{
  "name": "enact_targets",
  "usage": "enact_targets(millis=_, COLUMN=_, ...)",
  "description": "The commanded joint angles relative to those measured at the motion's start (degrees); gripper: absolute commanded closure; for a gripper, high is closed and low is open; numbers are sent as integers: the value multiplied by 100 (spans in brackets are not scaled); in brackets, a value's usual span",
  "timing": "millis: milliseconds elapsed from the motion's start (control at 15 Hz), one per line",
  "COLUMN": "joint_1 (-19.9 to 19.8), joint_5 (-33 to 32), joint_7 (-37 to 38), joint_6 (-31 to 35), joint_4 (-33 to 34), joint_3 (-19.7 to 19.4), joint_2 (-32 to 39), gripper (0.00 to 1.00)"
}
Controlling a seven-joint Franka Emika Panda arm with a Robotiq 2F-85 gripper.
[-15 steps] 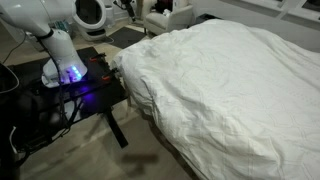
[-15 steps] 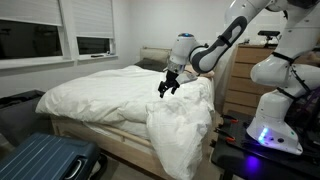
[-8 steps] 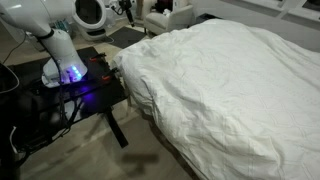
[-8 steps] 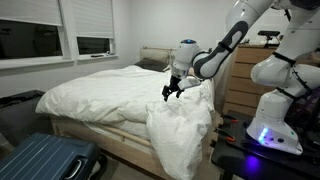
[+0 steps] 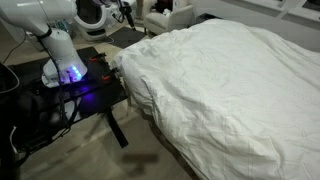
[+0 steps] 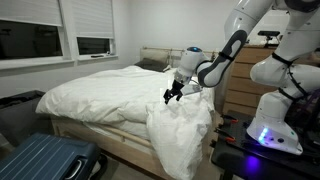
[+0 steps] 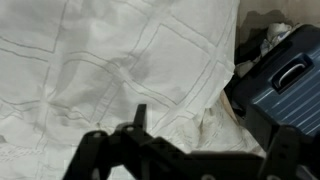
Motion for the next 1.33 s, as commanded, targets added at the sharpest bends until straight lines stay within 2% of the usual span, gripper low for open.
enact_targets(millis=0, joint_1=-593, joint_5=190, joint_7=-8, joint_6=299, joint_4=29, joint_3=638, joint_2=-216, gripper=0)
enact_targets(millis=67, joint_1=-352, joint_5=23, joint_7=1, joint_6=180, joint_4=-10, joint_3=345, joint_2=-151, gripper=0)
enact_targets(millis=200, joint_1=-484, joint_5=85, joint_7=1, joint_6=191, joint_4=2, joint_3=530, joint_2=-192, gripper=0)
enact_targets(millis=467, joint_1=-488, joint_5=90, joint_7=2, joint_6=191, joint_4=12, joint_3=547, joint_2=-192, gripper=0)
enact_targets(millis=667, joint_1=-891, joint_5=243, joint_7=-93, joint_6=10, joint_4=221, joint_3=789, joint_2=-97, gripper=0)
enact_targets(millis=800, joint_1=-1319, joint_5=389, joint_7=-142, joint_6=14, joint_4=359, joint_3=1067, joint_2=-133, gripper=0)
enact_targets(millis=933, joint_1=-1937, joint_5=627, joint_7=-267, joint_6=-102, joint_4=541, joint_3=1539, joint_2=-157, gripper=0)
enact_targets(millis=1067, joint_1=-2684, joint_5=1030, joint_7=-522, joint_6=-245, joint_4=754, joint_3=2197, joint_2=-246, gripper=0)
enact_targets(millis=1267, joint_1=-3936, joint_5=1990, joint_7=-1300, joint_6=-508, joint_4=1173, joint_3=3435, joint_2=-568, gripper=0)
